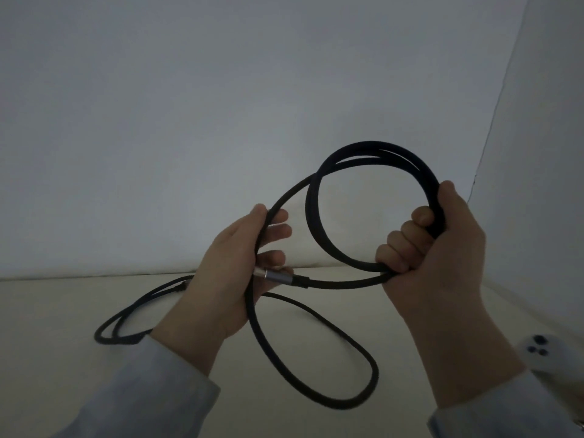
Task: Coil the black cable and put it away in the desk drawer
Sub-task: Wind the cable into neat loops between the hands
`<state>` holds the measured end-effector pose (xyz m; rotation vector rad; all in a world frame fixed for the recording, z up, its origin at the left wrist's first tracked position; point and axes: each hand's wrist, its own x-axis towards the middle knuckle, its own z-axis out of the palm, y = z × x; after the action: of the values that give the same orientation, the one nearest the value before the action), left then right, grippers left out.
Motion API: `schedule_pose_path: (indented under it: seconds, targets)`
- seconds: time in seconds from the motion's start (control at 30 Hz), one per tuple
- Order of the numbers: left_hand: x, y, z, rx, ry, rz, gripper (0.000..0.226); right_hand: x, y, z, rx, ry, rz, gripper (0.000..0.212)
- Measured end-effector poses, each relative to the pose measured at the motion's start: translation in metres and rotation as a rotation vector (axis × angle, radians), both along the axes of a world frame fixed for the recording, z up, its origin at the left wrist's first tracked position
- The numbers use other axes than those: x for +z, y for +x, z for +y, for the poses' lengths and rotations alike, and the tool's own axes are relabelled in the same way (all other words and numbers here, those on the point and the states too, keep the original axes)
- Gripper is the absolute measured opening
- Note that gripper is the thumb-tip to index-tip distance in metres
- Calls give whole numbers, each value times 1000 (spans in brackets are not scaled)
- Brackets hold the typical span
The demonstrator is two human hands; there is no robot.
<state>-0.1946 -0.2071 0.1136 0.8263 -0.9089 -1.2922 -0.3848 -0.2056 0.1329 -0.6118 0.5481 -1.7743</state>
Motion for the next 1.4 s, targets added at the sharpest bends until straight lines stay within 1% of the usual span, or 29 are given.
schedule_pose_path:
  seconds: [0.13, 0.23, 0.3, 0.37, 0.47, 0.6, 0.7, 0.77, 0.87, 0.93, 1.03, 1.07, 1.13, 1.27, 1.4]
  targets:
    - [0, -2, -1, -111, -27, 90, 32, 0, -2, -1, -20, 3, -25, 52]
    - [-6, 2, -3, -201, -28, 166, 47, 0, -3, 0, -19, -2, -41, 52]
    - [-10, 3, -6, -227, -32, 171, 56, 0, -2, 0, -19, -5, -53, 53]
    - [-13, 3, -7, -242, -50, 127, 61, 0, -1, 0, -25, -2, -65, 53]
    - [-16, 6, -7, -272, -126, -13, 68, -1, -2, -1, -32, 0, -95, 53]
    - [-21, 25, -8, -448, -251, -173, 87, -1, -3, 0, -37, -12, -121, 53]
    - [-23, 34, -8, -552, -298, -246, 89, -1, 0, 0, -37, -13, -125, 53]
    - [-23, 34, -8, -495, -288, -283, 82, -1, 1, 0, -38, -10, -128, 53]
    - [-24, 30, -9, -334, -293, -387, 75, -2, 1, 0, -37, -13, -136, 54]
    - [-25, 27, -10, -273, -317, -517, 78, -2, 2, 0, -32, -11, -138, 54]
    - [-25, 24, -8, -286, -324, -642, 94, -3, 2, 0, -37, -3, -135, 54]
    - [-24, 22, -7, -269, -325, -654, 96, -3, 3, -1, -40, -1, -133, 54]
    - [-20, 20, -6, -195, -346, -650, 93, -3, 3, -1, -39, 2, -121, 54]
    - [-14, 14, -4, -41, -382, -660, 77, -5, 8, 0, -2, 9, -86, 54]
    - [-12, 10, -6, 68, -366, -568, 55, -6, 14, 0, 39, 25, -39, 53]
